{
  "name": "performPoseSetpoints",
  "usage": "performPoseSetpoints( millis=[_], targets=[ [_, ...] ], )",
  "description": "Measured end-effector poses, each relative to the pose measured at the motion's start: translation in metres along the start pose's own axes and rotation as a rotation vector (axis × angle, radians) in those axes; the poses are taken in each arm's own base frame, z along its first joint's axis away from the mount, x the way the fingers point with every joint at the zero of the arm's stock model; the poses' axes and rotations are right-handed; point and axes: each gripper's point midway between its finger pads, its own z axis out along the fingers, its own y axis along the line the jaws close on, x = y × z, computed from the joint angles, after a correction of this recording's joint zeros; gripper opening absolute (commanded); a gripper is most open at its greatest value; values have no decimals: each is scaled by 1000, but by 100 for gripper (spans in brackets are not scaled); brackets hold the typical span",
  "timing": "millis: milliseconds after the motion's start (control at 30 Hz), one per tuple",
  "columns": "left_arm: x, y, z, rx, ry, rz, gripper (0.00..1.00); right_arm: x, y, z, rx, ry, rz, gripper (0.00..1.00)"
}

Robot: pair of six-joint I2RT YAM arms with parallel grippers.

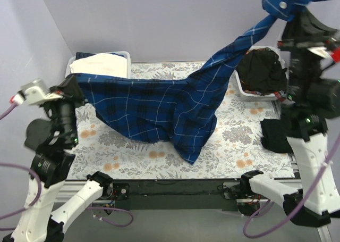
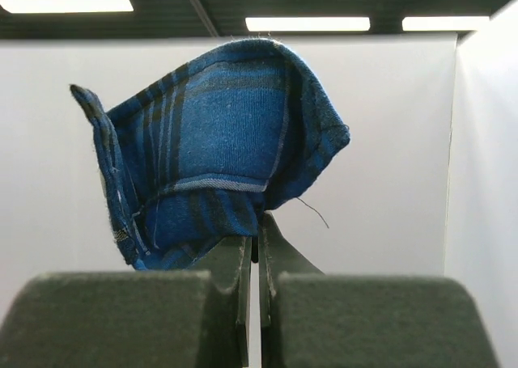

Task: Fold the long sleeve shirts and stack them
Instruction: Flatten the shirt out

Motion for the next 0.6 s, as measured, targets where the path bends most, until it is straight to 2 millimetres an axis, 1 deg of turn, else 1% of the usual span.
performPoseSetpoints(
  millis=[67,167,233,267,333,400,467,533,567,600],
  targets=[
    [-25,9,-17,8,-60,-39,8,-42,-3,-14,-24,-82,20,1],
    [-57,17,-36,22,-140,-89,9,-95,-7,-34,-52,-188,41,1],
    [-79,20,-44,31,-192,-115,10,-133,-10,-47,-69,-272,49,1],
    [-86,20,-45,36,-209,-122,10,-149,-11,-52,-76,-310,51,1],
    [-99,18,-48,50,-239,-125,11,-176,-13,-58,-88,-377,52,1],
    [-110,14,-47,63,-260,-120,11,-195,-14,-60,-94,-423,49,1],
    [-116,6,-39,71,-267,-106,12,-207,-14,-56,-98,-457,47,1],
    [-114,-3,-25,68,-262,-87,12,-210,-12,-42,-94,-477,47,1],
    [-109,-8,-17,67,-251,-77,12,-206,-10,-34,-93,-476,47,1],
    [-99,-14,-6,61,-228,-61,12,-196,-7,-22,-91,-462,48,1]
  ],
)
